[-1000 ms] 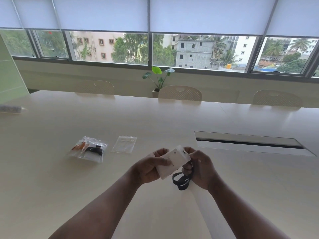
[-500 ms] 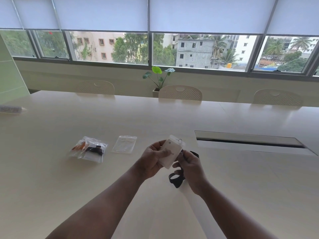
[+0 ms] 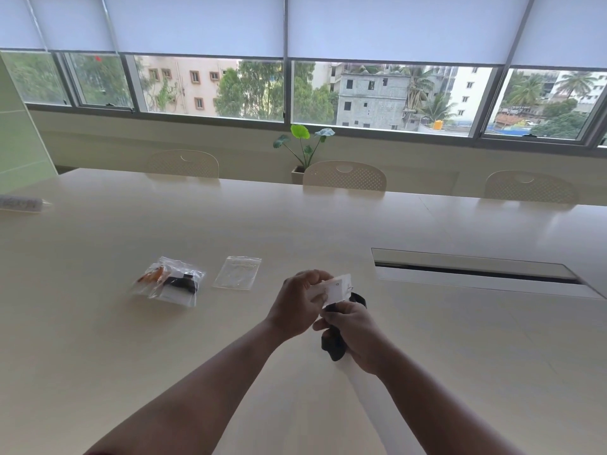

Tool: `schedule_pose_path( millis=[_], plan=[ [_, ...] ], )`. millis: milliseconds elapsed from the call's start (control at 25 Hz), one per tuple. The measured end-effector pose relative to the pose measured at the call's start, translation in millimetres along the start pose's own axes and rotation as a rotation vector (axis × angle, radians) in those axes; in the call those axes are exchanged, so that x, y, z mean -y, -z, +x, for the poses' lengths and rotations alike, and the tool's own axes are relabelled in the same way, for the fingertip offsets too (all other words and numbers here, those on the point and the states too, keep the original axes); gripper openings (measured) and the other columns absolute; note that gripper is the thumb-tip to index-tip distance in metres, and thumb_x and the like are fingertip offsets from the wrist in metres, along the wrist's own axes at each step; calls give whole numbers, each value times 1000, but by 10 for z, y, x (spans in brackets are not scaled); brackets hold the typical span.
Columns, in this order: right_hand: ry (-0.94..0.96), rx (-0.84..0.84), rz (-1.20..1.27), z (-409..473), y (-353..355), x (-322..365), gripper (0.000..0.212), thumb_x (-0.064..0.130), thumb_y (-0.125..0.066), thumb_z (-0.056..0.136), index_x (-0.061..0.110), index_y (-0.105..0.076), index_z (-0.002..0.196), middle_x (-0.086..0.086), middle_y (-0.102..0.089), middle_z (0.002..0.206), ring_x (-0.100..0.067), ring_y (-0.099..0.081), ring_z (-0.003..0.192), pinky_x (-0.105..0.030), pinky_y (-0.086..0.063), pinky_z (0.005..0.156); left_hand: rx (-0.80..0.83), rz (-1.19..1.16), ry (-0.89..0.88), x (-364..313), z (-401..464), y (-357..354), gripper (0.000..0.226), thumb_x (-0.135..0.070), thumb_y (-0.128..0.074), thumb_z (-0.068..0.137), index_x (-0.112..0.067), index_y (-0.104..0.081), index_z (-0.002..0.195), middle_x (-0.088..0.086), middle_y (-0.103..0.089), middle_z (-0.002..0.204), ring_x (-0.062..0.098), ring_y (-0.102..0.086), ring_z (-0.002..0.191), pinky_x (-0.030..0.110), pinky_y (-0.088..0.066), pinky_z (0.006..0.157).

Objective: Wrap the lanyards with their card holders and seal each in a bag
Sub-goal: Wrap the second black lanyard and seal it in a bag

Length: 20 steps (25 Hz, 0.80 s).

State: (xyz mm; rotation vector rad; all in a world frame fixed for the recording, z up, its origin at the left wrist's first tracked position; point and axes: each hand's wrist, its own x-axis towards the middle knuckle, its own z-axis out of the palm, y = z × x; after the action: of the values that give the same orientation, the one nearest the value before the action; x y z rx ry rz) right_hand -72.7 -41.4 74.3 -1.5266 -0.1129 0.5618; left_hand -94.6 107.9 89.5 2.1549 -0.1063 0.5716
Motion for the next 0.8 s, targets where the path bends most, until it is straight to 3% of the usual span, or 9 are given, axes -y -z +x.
schedule_pose_path(
  millis=[120, 240, 360, 480, 560, 640, 720, 800],
  plan=[
    [34, 7, 63, -7, 2, 42, 23, -4, -47, 96, -3, -69, 100, -14, -71, 74, -25, -60, 54, -41, -49, 59, 45, -23, -104, 8, -35, -30, 13, -17, -71, 75, -22, -72, 87, -12, -70, 85, 9, -66, 80, 26, -53, 70],
    [83, 11, 60, -40, 65, 100, 26, -4, -47, 92, -1, -73, 96, -16, -70, 77, -24, -58, 67, -35, -45, 60, 44, -25, -146, 62, -47, -46, 17, -8, -73, 74, -23, -74, 82, -13, -66, 81, 8, -66, 75, 23, -51, 67],
    [86, 30, 186, -84, 82, 140, 28, -2, -46, 92, 3, -73, 85, -17, -64, 75, -26, -56, 69, -38, -46, 67, 18, -82, -126, 100, -25, -62, 17, -1, -75, 75, -16, -77, 85, -4, -67, 86, 17, -69, 74, 35, -57, 68],
    [115, 42, 226, -136, 55, 165, 25, 19, -55, 100, 9, -71, 83, -9, -59, 70, -16, -44, 53, -27, -37, 51, -51, -1, -175, 57, -18, -76, 15, -1, -81, 77, -15, -77, 82, -4, -72, 96, 18, -70, 91, 44, -56, 82],
    [143, 25, 192, -147, 46, 141, 31, 28, -54, 105, 8, -67, 84, -5, -58, 66, -12, -38, 50, -24, -29, 48, -44, 103, -176, 5, -22, -54, 16, -11, -82, 78, -23, -76, 85, -9, -70, 115, 17, -62, 113, 48, -48, 99],
    [159, 9, 204, -141, 59, 126, 32, 25, -51, 105, 5, -61, 83, -6, -56, 64, -12, -37, 50, -22, -30, 48, 108, 101, -43, 4, -7, 31, 31, -26, -81, 74, -37, -71, 101, -11, -54, 140, 16, -45, 134, 47, -38, 112],
    [168, -2, 218, -136, 89, 141, 29, 22, -50, 106, 6, -56, 83, -7, -55, 64, -12, -38, 49, -21, -32, 47, 306, -195, 177, -30, 25, 158, 66, -36, -83, 66, -47, -57, 125, -10, -38, 149, 13, -41, 138, 40, -40, 112],
    [175, 16, 201, -133, 107, 171, 31, 21, -48, 107, 7, -56, 81, -7, -56, 65, -12, -38, 49, -21, -30, 44, 251, -550, 345, -57, 91, 195, 94, -35, -89, 64, -42, -41, 144, -4, -37, 148, 11, -49, 131, 35, -47, 105]
  ],
)
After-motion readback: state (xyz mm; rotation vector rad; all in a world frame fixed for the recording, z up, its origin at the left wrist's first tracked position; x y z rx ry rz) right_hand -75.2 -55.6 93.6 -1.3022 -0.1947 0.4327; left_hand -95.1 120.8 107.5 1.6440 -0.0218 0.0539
